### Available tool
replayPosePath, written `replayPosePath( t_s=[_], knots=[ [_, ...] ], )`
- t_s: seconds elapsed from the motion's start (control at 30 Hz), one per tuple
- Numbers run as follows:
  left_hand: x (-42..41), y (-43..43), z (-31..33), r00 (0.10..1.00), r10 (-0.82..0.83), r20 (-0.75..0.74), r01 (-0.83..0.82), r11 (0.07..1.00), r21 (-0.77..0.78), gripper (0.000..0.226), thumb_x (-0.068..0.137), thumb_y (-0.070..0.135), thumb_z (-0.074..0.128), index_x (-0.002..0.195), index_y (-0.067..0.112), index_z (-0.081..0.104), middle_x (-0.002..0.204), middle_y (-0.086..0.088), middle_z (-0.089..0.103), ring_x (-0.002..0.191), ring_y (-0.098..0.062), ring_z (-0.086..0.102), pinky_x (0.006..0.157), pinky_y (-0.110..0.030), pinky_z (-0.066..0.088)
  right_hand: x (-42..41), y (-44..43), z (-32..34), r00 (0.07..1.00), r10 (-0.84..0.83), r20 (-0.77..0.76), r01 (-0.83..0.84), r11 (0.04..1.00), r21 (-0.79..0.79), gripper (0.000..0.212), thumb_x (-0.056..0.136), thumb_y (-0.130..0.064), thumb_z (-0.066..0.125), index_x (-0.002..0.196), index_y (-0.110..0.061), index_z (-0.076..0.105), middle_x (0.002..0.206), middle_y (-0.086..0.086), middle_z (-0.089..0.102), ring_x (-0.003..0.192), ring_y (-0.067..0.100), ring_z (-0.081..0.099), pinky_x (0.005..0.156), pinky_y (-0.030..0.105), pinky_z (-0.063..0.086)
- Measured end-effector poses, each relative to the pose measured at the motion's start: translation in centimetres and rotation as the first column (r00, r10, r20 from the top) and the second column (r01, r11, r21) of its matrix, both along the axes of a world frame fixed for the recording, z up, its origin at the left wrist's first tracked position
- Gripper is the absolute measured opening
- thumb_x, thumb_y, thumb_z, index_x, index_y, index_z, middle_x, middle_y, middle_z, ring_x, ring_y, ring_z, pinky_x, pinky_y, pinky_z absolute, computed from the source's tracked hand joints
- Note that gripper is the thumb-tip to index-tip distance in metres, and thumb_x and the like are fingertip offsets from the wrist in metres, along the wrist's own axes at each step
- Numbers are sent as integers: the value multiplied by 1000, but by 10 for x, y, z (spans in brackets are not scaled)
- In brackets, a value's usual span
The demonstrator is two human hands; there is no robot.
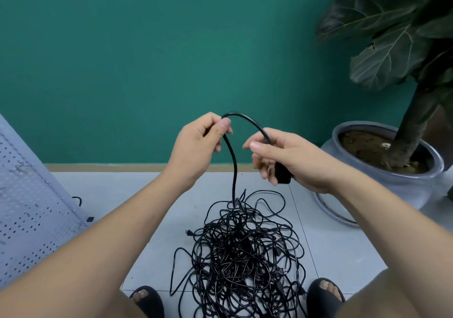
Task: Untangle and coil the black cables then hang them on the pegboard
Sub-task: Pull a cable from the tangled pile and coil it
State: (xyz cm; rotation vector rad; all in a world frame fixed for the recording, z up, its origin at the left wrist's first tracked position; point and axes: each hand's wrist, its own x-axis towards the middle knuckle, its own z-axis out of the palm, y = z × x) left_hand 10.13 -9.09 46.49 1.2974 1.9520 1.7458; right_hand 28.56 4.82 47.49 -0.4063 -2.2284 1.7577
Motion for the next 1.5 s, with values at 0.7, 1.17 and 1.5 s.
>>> replayPosePath(
  t_s=[0.7,1.17,1.5],
  knots=[
    [30,4,17,958,-133,254,108,988,110,23,103,33,71,89,16,78,68,0,60,65,-13,52,61,-26,40,-8,-55,-13,992,-125,-29,112,951,-287,43,109,-50,58,105,-8,66,64,3,26,50,16,19,49,29,21],
    [66,11,-62,848,-367,381,504,782,-368,62,115,55,22,122,22,74,118,6,80,117,-6,70,113,-42,45,-7,-38,5,862,-497,-101,389,776,-496,71,98,-87,32,75,-21,23,63,4,12,53,19,8,52,32,9],
    [91,-1,-104,758,-285,587,612,622,-489,63,109,68,28,125,22,68,118,-4,80,116,-22,75,104,-35,53,-11,-20,6,737,-649,-189,566,745,-352,68,102,-78,43,76,-22,13,67,3,13,58,22,10,53,34,9]
  ],
)
